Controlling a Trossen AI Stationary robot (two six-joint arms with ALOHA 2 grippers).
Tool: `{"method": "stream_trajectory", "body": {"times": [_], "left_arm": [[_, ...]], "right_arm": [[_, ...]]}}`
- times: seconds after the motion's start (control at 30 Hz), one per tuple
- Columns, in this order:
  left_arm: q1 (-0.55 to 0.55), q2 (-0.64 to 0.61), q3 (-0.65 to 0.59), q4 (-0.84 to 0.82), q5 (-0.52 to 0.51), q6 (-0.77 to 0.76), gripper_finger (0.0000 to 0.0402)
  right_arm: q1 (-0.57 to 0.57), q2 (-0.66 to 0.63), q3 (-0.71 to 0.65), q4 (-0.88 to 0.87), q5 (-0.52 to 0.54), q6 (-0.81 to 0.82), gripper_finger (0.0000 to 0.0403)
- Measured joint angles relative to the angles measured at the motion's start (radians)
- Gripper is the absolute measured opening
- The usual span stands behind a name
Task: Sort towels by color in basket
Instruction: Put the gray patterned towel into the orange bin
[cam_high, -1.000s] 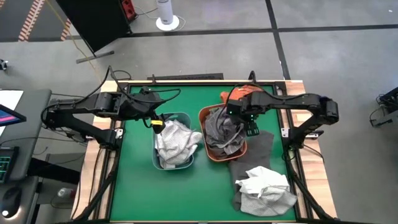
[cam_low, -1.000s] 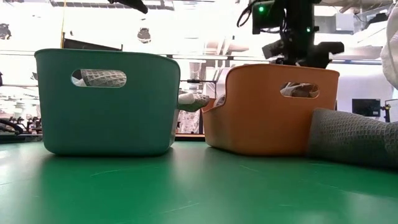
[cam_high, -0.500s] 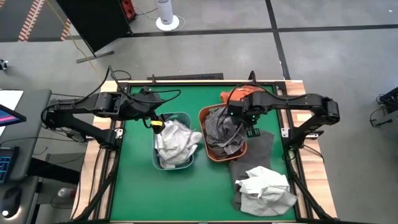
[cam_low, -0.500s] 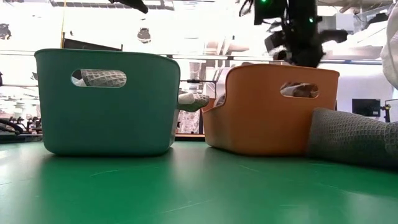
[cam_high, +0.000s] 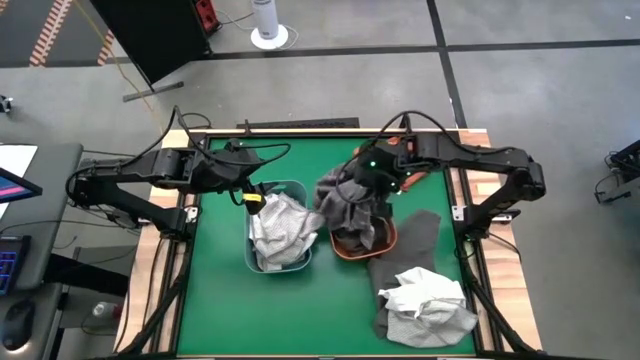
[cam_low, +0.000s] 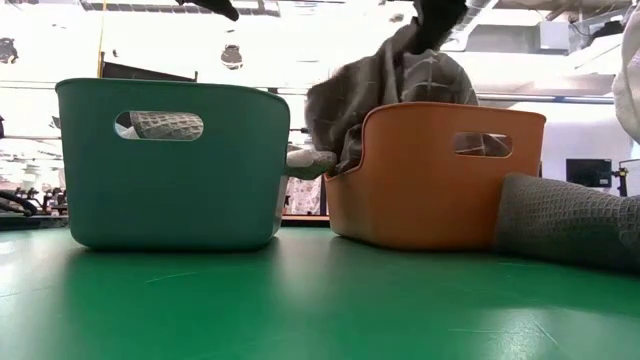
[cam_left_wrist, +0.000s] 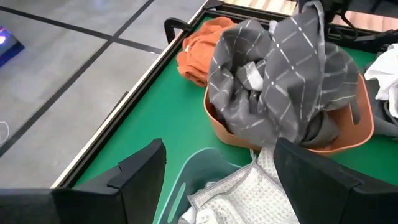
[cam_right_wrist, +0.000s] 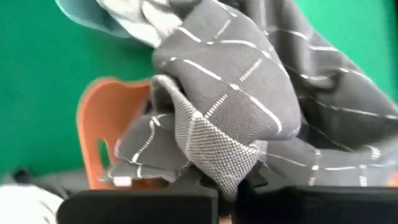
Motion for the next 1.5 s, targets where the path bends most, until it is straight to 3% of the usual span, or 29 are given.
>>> {"method": "stream_trajectory", "body": {"times": [0.37,0.6,0.8,1.07,1.27,1.5], "left_arm": [[0.000,0.000,0.000,0.023,-0.001,0.018,0.0283],[-0.002,0.000,0.000,0.015,0.061,-0.032,0.0283],[-0.002,0.000,0.000,0.005,0.078,-0.065,0.0283],[-0.002,0.000,0.000,0.005,0.078,-0.086,0.0283],[-0.002,0.000,0.000,0.004,0.076,-0.079,0.0283],[-0.002,0.000,-0.012,-0.021,0.134,-0.085,0.0283]], "right_arm": [[0.034,0.123,-0.026,0.056,-0.017,0.275,0.0032],[0.037,0.138,-0.190,0.189,-0.069,0.351,0.0024],[0.045,0.133,-0.301,0.191,-0.084,0.385,0.0036],[0.057,0.193,-0.340,0.163,-0.084,0.411,0.0042],[0.068,0.214,-0.341,0.128,-0.084,0.340,0.0084],[0.040,0.172,-0.231,-0.126,-0.085,0.327,0.0187]]}}
